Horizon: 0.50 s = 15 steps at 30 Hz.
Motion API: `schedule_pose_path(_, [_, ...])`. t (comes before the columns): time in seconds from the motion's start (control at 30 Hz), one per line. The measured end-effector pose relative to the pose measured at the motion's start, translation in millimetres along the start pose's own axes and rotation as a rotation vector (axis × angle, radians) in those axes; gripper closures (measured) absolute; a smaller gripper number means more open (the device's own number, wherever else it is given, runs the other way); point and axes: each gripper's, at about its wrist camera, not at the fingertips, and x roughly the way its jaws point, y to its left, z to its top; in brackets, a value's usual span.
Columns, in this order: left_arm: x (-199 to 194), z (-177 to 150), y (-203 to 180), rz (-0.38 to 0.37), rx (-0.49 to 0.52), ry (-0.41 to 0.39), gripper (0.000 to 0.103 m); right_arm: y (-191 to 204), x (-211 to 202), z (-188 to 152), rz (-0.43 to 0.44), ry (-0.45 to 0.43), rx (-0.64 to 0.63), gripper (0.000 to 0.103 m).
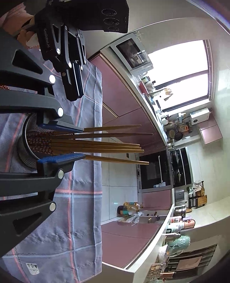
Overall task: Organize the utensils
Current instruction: 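Move both open grippers back over the chopsticks lying on the cloth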
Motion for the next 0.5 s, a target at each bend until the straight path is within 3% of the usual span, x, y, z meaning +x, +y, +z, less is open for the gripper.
schedule_pose_path(0.07, [-14.1, -8.4, 1.1, 0.01, 0.003, -0.027, 0.073, 9.4, -11.1, -6.6, 0.022, -0.013, -0.031, 0.063])
schedule_pose_path(0.13, [-23.4, -20.9, 3.0, 0.024, 0.008, -0.035, 0.072, 18.7, -20.2, -14.2, 0.05, -0.021, -0.056, 0.059])
schedule_pose_path(0.27, [-29.0, -52.8, 12.8, 0.059, -0.007, 0.002, 0.071, 33.8, -19.0, -37.5, 0.12, 0.029, -0.069, 0.058])
schedule_pose_path(0.5, [-18.4, -113.2, 34.3, 0.089, -0.077, 0.124, 0.071, 52.6, 19.2, -86.0, 0.145, 0.203, -0.069, 0.058])
